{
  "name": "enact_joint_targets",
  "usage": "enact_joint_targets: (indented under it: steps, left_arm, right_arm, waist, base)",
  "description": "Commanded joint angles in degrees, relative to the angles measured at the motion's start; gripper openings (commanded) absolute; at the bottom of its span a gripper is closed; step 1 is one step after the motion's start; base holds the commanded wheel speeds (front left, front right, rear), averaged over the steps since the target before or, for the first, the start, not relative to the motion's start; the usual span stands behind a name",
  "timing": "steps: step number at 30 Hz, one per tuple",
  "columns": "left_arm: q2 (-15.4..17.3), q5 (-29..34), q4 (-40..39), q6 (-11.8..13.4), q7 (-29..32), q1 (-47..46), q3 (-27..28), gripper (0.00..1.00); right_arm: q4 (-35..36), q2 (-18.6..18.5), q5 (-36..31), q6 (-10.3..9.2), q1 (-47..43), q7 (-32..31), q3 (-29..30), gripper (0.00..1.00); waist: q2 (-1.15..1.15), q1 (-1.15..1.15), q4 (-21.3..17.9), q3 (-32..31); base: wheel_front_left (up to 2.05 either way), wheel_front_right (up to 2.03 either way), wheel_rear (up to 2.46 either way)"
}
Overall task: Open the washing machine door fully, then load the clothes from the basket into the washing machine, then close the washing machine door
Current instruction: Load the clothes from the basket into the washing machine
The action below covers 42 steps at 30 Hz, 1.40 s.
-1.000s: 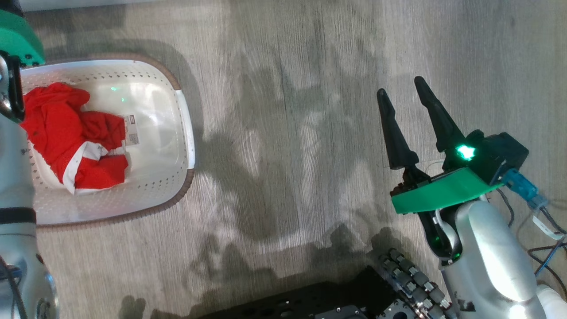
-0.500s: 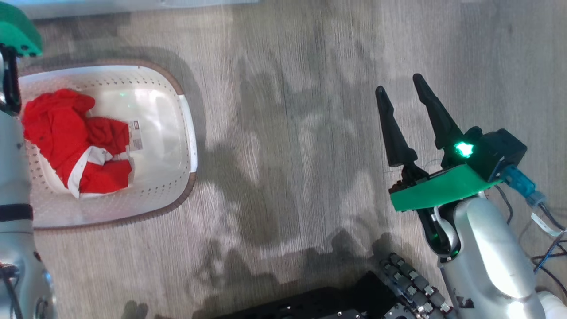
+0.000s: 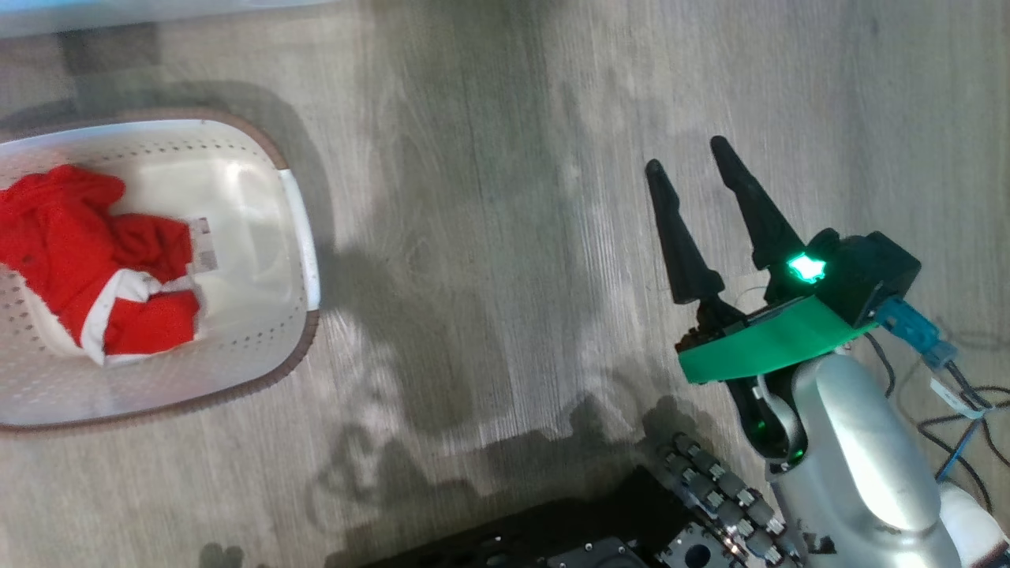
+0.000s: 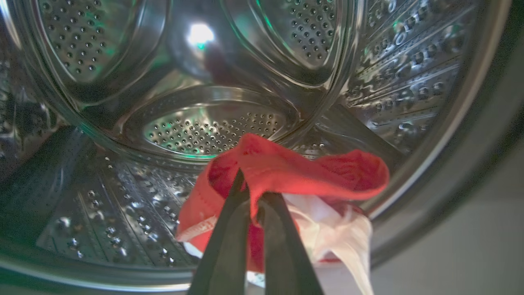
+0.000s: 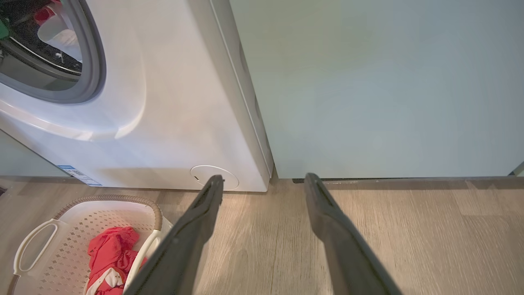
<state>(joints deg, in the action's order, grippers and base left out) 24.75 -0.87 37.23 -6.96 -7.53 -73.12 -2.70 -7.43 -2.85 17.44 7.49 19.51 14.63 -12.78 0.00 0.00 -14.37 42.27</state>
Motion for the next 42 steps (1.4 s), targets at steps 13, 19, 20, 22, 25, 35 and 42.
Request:
enact_joint_targets:
  steps: [13,19,20,22,25,35,42]
  left_arm:
    - [13.79,-6.26,5.53,-0.51,8.49,-19.72,-13.13,0.00]
    - [15.83,-8.04,7.86,-0.52,9.29,-26.17,-17.93,0.00]
    - [16.23,-8.08,8.25,-0.52,8.97,-27.28,-18.79,0.00]
    - [16.82,-8.35,9.42,-0.52,8.51,-29.19,-20.38,0.00]
    - [17.60,-8.79,11.20,-0.52,7.88,-31.89,-22.38,0.00]
    - [18.24,-8.98,16.75,-0.46,8.14,-36.77,-25.69,0.00]
    - [17.91,-9.73,17.92,-0.49,5.97,-37.29,-26.66,0.00]
  right_arm:
    - [2.24,-0.03,4.76,0.00,0.88,0.37,-5.54,1.00]
    - [2.60,-0.03,6.17,0.00,1.61,0.37,-6.93,1.00]
    - [2.61,-0.03,6.46,0.00,1.75,0.37,-7.22,1.00]
    - [2.67,-0.03,7.04,0.00,1.98,0.37,-7.74,1.00]
    - [2.95,-0.03,7.64,0.00,2.31,0.37,-8.59,1.00]
    - [3.75,-0.03,8.58,0.00,2.73,0.37,-9.64,1.00]
    - [3.91,-0.03,8.67,0.00,2.45,0.37,-9.15,1.00]
  waist:
    - [0.00,0.00,-6.88,6.05]
    - [0.00,0.00,-9.00,7.90]
    - [0.00,0.00,-9.40,8.19]
    - [0.00,0.00,-10.14,8.65]
    - [0.00,0.00,-11.12,9.43]
    - [0.00,0.00,-13.03,11.09]
    - [0.00,0.00,-13.22,11.36]
  base:
    - [0.00,0.00,0.00]
    - [0.00,0.00,0.00]
    - [0.00,0.00,0.00]
    - [0.00,0.00,0.00]
    - [0.00,0.00,0.00]
    - [0.00,0.00,0.00]
    - [0.00,0.00,0.00]
